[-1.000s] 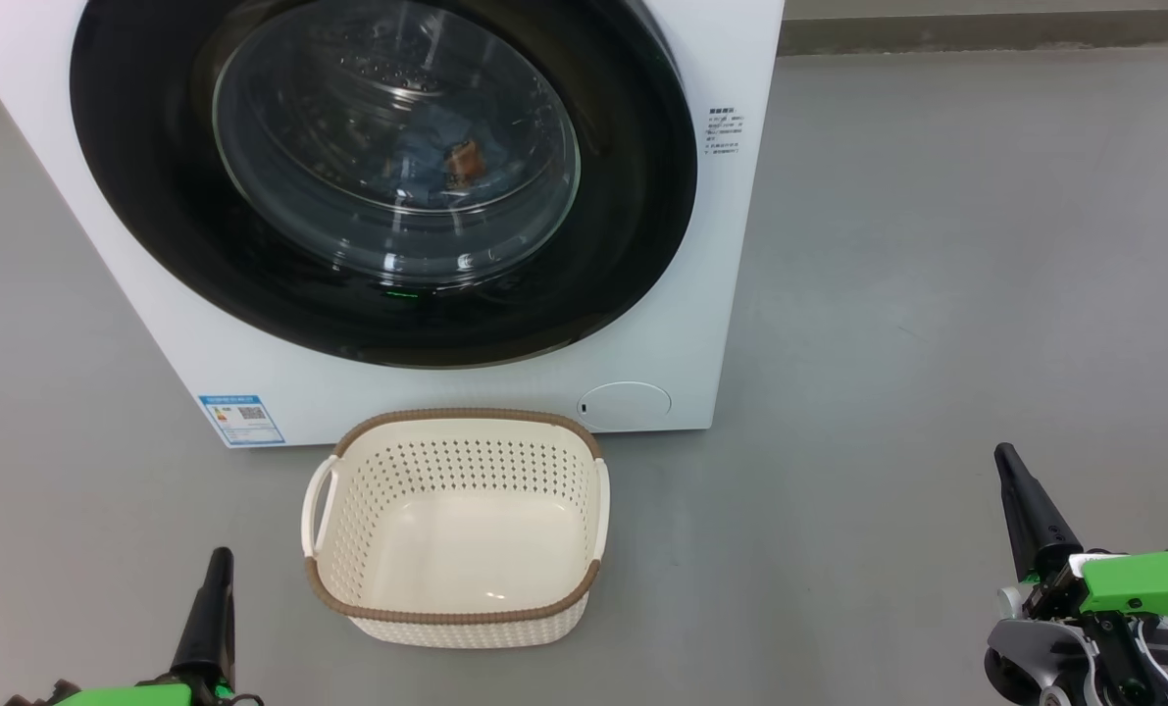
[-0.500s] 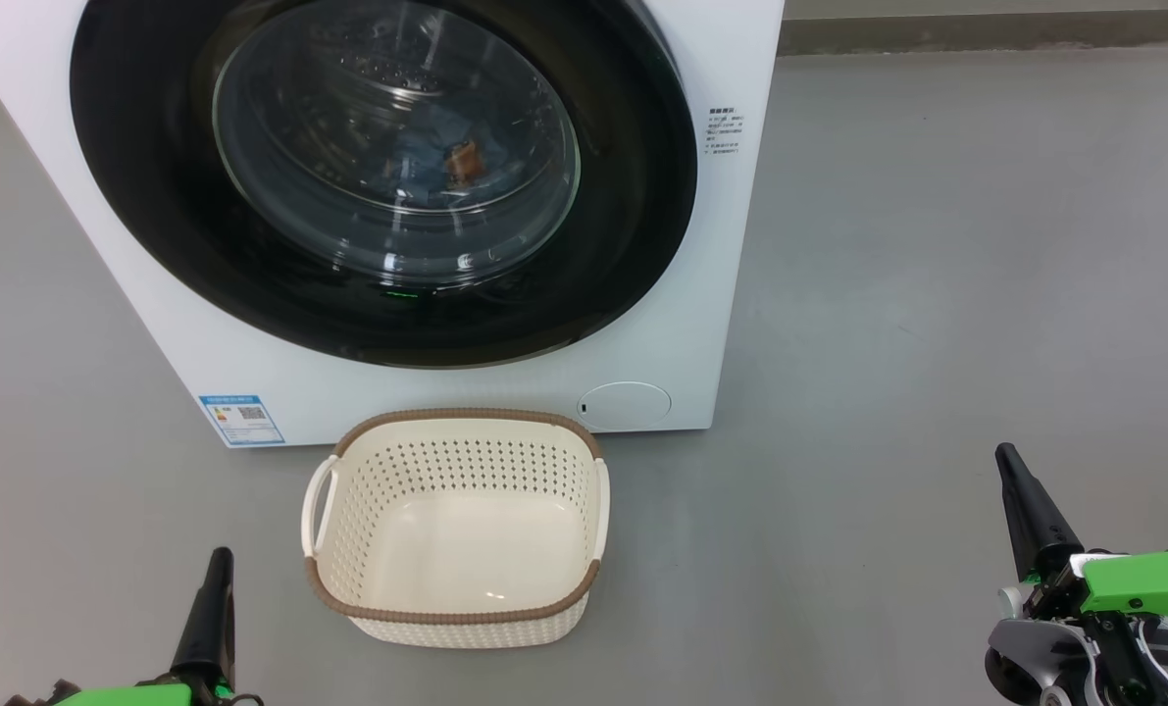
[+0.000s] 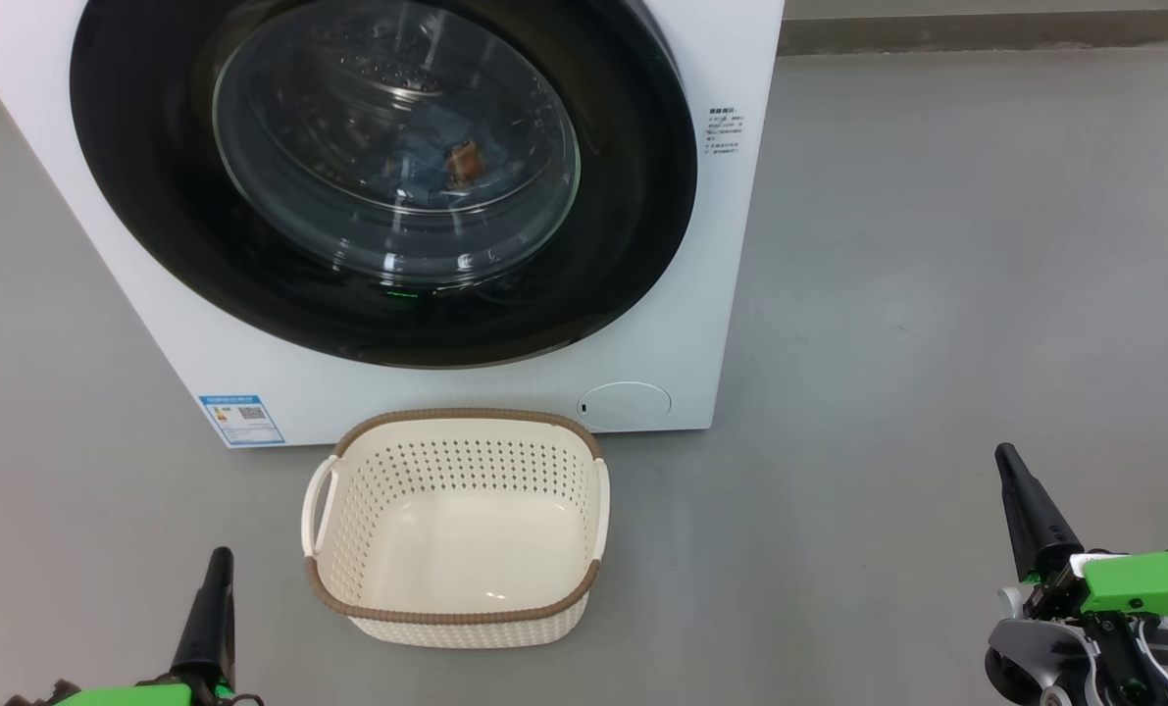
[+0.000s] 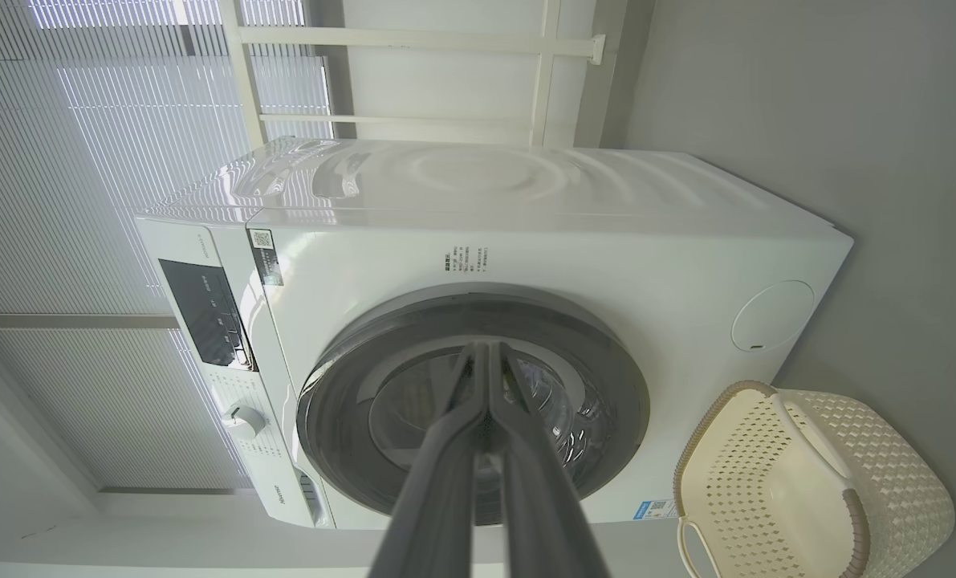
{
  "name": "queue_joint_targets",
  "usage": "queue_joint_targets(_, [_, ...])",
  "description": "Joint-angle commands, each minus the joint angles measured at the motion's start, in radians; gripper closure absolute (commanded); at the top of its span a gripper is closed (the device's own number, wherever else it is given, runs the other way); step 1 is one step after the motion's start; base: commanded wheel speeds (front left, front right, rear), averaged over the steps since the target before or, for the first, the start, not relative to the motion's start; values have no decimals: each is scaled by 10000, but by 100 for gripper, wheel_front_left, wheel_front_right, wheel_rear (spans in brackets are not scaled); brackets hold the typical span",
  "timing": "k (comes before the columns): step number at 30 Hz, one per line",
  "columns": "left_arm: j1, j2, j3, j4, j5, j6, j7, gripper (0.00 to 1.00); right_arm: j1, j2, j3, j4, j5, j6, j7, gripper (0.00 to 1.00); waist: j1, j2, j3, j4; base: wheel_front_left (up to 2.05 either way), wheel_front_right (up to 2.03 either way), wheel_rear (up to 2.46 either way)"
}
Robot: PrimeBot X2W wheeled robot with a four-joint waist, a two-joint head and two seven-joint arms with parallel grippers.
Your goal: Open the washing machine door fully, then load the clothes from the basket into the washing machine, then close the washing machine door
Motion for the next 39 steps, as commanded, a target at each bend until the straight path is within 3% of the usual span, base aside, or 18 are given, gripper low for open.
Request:
queue_joint_targets(1, [-465, 86, 331, -194, -66, 4, 73, 100, -45, -29, 123, -297, -47, 6, 52, 100, 0, -1, 0, 0, 0, 0, 0])
queue_joint_targets(39, [-464, 85, 331, -197, -66, 4, 73, 100, -48, -3, 86, -295, -78, 6, 82, 100, 0, -1, 0, 0, 0, 0, 0])
